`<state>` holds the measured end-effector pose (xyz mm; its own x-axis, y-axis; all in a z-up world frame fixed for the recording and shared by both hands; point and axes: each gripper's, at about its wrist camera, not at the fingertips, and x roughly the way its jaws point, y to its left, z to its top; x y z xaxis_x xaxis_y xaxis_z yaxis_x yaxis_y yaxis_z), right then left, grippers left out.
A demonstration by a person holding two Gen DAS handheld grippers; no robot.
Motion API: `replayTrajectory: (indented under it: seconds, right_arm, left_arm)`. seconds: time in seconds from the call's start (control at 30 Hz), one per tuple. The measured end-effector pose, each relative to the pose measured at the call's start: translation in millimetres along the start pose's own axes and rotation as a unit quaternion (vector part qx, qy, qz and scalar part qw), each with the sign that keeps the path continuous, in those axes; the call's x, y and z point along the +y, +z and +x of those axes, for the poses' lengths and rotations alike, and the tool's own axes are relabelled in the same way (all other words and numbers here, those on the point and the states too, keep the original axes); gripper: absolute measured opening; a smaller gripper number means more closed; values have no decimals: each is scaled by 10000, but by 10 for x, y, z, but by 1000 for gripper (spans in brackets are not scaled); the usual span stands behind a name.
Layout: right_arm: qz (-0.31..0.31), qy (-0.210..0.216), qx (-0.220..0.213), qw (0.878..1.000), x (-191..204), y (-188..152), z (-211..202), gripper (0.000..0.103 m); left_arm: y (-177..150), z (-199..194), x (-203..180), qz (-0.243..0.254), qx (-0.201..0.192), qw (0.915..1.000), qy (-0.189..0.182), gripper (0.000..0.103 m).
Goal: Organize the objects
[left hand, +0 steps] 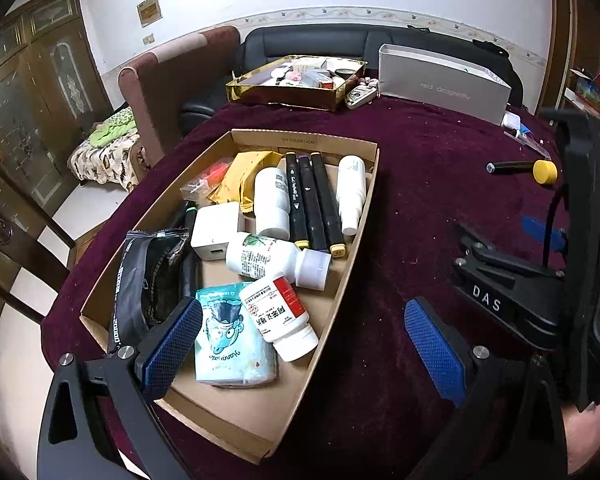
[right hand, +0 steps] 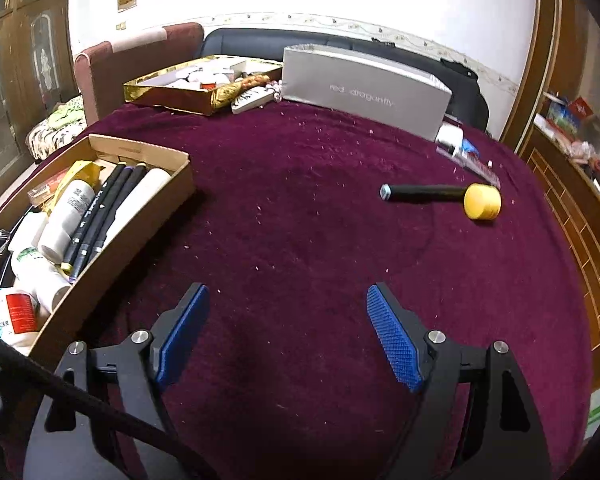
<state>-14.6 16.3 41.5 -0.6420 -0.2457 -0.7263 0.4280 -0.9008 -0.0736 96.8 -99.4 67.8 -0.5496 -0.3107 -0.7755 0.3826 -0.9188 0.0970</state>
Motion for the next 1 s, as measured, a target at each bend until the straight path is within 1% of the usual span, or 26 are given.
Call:
replayTrajectory:
  seconds: [0.13,0.2,0.3,0.43,0.53,0.57,0.67,0.77,0.83,0.93,1.0]
  right_arm:
    - [9,-13,97,10000,-5,-52,56,80]
    - [-50,-40,74,10000,21,-66,50,80]
    - [-190,-60,-13,9998,92,-86,22,80]
    - [-491,-68,-165,9986,244,-122,-29,81]
    - [-774,-219,-304,9963,384,-162,-79,81]
    - [-795,-233,-413,9957,416,-173,-136,81]
    - [-714,-87,-558,9958,449,-174,-291,81]
    - [-905,-195,-758,9928,562,-208,-494,81]
    - [-1055,-238,-808,9908,644,-245,-568,81]
    - [-1302,-234,-773,9882,785,-309,-640,81]
    - [-1351,-210,-744,9878,831,-344,-659,81]
  left_arm:
    - [42,24,52,-71,-15,10000,59,99]
    - [63,49,106,-138,-8,9998,109,99]
    - [92,116,234,-315,84,9994,110,99]
    - [131,214,452,-598,160,9979,205,99]
    - [146,242,582,-769,137,9966,278,99]
    - [148,242,608,-794,117,9963,295,99]
    - [149,237,646,-797,66,9963,310,99]
    - [164,234,687,-807,2,9963,284,99]
    - [166,239,700,-801,-17,9965,240,99]
    - [154,244,735,-813,-11,9966,165,99]
    - [145,241,759,-823,-22,9965,120,99]
